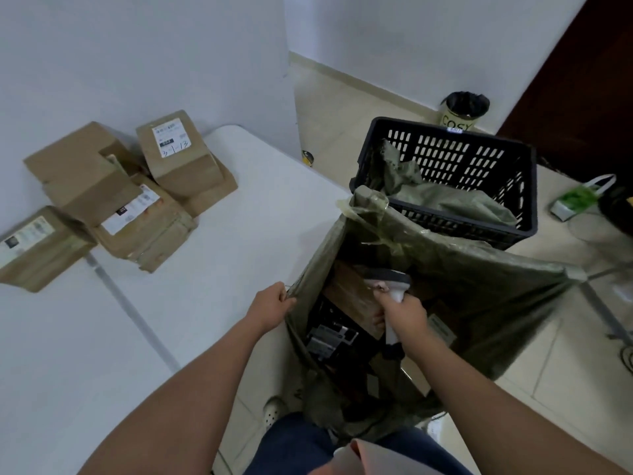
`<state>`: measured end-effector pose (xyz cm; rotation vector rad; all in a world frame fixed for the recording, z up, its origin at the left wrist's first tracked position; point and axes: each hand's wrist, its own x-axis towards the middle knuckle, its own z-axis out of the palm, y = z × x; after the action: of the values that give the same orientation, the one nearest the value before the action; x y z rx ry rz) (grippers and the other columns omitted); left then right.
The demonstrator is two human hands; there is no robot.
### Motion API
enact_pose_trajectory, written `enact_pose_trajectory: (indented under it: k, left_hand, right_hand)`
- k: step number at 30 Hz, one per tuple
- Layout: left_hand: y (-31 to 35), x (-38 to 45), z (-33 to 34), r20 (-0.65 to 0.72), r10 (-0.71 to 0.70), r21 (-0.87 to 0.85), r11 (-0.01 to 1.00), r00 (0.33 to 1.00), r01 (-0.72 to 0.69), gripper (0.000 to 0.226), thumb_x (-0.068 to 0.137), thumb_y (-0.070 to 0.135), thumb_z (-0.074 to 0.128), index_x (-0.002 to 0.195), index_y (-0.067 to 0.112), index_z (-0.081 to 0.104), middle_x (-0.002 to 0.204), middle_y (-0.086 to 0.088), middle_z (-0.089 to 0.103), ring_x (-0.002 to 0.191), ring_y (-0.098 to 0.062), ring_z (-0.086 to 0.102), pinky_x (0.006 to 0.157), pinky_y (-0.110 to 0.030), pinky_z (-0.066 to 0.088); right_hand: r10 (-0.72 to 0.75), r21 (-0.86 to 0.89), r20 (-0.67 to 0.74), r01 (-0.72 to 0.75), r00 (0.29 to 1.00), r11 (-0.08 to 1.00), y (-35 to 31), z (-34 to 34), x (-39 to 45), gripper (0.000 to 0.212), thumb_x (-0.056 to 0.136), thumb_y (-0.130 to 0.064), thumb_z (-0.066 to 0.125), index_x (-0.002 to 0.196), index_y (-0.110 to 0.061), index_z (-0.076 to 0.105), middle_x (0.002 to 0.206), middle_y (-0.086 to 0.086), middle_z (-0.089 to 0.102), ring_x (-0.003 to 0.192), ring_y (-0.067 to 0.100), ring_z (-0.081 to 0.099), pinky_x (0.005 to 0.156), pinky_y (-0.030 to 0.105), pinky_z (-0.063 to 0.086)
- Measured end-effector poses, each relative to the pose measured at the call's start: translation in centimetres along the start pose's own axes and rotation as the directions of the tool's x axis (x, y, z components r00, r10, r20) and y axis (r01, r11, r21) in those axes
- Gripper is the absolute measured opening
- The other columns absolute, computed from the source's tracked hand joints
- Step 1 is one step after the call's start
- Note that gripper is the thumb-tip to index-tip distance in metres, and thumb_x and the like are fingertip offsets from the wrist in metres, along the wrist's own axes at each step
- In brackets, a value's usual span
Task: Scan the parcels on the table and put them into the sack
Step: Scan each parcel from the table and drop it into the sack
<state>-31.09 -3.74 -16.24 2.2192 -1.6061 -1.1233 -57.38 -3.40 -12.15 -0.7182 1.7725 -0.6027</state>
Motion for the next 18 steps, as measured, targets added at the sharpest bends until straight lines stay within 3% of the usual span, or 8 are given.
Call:
enact_pose_trajectory:
  k: [3, 7, 9, 11, 18]
  left_hand:
    - [0.2, -0.3, 1.0, 0.018, -0.020, -0.021, 1.000, 1.000, 0.021, 0.037, 0.091, 0.021, 0.065, 0.069, 0.020, 0.036, 0.073, -0.003, 0.054, 0.076, -0.022, 0.052, 0.059, -0.028, 0.033]
    - [-0.1, -1.0, 1.4, 0.059, -0.032, -0.069, 0.997, 0.998, 0.037, 0.018, 0.092, 0.020, 0.062, 0.079, 0.021, 0.051, 0.088, -0.005, 0.066, 0.090, -0.025, 0.063, 0.073, -0.028, 0.040]
    - [-0.9, -1.5, 0.6, 0.080, -0.022, -0.105, 0.994, 0.997, 0.030, 0.005, 0.093, 0.017, 0.060, 0.089, 0.021, 0.060, 0.092, -0.001, 0.065, 0.096, -0.023, 0.064, 0.077, -0.025, 0.042]
    - [-2.1, -1.8, -1.1, 0.072, -0.008, -0.132, 0.991, 0.997, 0.017, 0.008, 0.094, 0.017, 0.058, 0.098, 0.019, 0.065, 0.099, 0.000, 0.065, 0.097, -0.021, 0.063, 0.079, -0.025, 0.042]
    - [-10.4, -3.7, -12.1, 0.000, -0.051, -0.242, 0.969, 0.999, 0.049, 0.009, 0.098, 0.017, 0.055, 0.098, 0.020, 0.064, 0.105, -0.001, 0.069, 0.085, -0.011, 0.069, 0.080, -0.025, 0.052]
  right_hand:
    - [0.066, 0.086, 0.079, -0.073, 0.995, 0.994, -1.7, 0.9, 0.0, 0.032, 0.090, -0.028, 0.070, 0.098, 0.003, 0.067, 0.067, 0.013, 0.066, 0.054, 0.019, 0.062, 0.049, 0.026, 0.050]
    - [0.071, 0.054, 0.152, -0.080, 0.986, 0.995, -4.6, 3.0, -0.7, 0.035, 0.091, -0.029, 0.069, 0.102, 0.004, 0.066, 0.069, 0.012, 0.065, 0.054, 0.017, 0.060, 0.049, 0.026, 0.049]
    - [0.050, 0.016, 0.190, -0.054, 0.981, 0.998, -6.2, 4.5, -1.5, 0.036, 0.091, -0.033, 0.068, 0.100, 0.002, 0.066, 0.069, 0.011, 0.065, 0.055, 0.017, 0.059, 0.051, 0.027, 0.050]
    - [0.014, -0.012, 0.234, -0.012, 0.972, 1.000, -8.0, 6.4, -2.5, 0.037, 0.091, -0.033, 0.068, 0.098, 0.003, 0.065, 0.070, 0.012, 0.065, 0.054, 0.017, 0.059, 0.053, 0.027, 0.051]
    - [-0.154, -0.019, 0.427, 0.178, 0.891, 0.984, -14.4, 17.1, -7.6, 0.029, 0.092, -0.030, 0.067, 0.097, -0.003, 0.059, 0.069, 0.010, 0.062, 0.051, 0.015, 0.058, 0.048, 0.023, 0.048]
